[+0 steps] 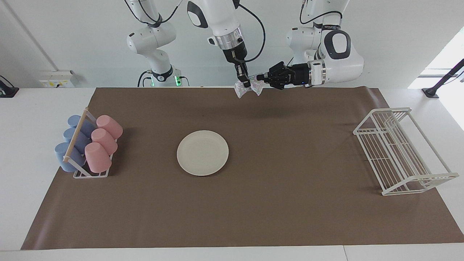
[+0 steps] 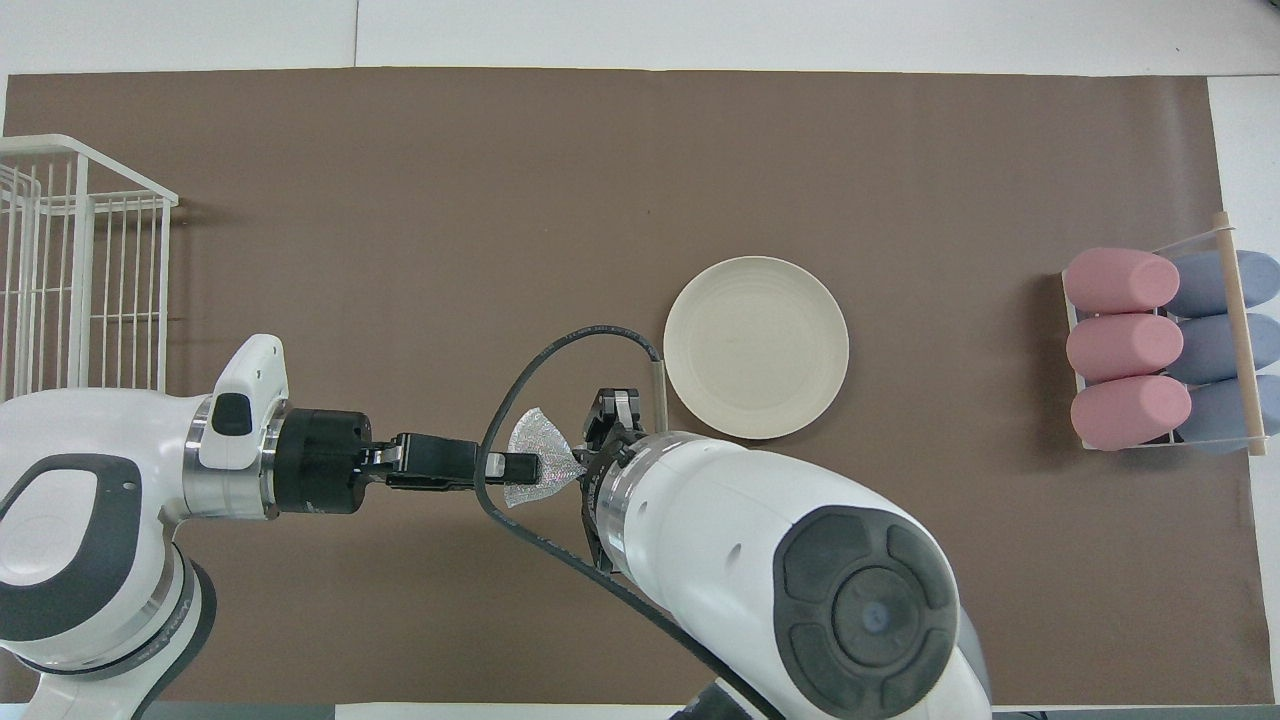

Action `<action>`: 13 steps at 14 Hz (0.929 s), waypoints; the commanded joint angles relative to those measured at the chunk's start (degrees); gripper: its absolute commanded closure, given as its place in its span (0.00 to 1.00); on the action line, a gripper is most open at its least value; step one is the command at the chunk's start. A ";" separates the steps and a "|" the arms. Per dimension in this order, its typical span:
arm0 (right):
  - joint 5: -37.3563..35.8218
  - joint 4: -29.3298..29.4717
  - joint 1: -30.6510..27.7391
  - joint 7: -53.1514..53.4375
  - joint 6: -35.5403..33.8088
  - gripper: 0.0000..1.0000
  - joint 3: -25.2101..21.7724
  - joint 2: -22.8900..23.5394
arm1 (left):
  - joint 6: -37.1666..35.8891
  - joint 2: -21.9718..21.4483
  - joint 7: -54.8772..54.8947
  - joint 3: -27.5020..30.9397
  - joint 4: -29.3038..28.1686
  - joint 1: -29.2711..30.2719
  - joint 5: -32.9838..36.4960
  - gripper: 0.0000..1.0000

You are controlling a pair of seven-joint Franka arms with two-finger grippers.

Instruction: Wipe plate with sponge

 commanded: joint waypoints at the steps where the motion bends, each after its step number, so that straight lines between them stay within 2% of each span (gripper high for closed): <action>1: 0.54 -0.76 -1.15 -2.12 0.64 1.00 0.15 -0.43 | -1.15 -1.69 -4.97 -0.17 0.22 1.07 5.81 0.00; 3: 0.45 -1.98 -2.81 -5.34 0.82 1.00 0.15 -0.35 | -0.89 -1.69 -6.89 -0.08 1.01 1.16 8.62 0.00; 4: 0.45 -2.77 -4.65 -8.94 0.99 1.00 0.23 -0.26 | -0.54 -1.52 -8.82 -0.08 1.97 1.25 12.12 0.00; 7: 0.36 -4.44 -10.10 -22.03 3.00 1.00 0.15 3.86 | -0.80 -1.08 -11.39 0.09 3.39 3.61 18.11 0.00; 10: 0.19 -10.67 -13.18 -32.51 13.09 1.00 0.23 7.99 | -0.10 -0.46 -14.37 0.00 5.58 4.85 28.02 0.00; 13: 0.28 -13.32 -14.16 -34.11 18.91 1.00 0.23 10.29 | -0.10 0.68 -14.29 0.09 7.51 5.65 41.10 0.00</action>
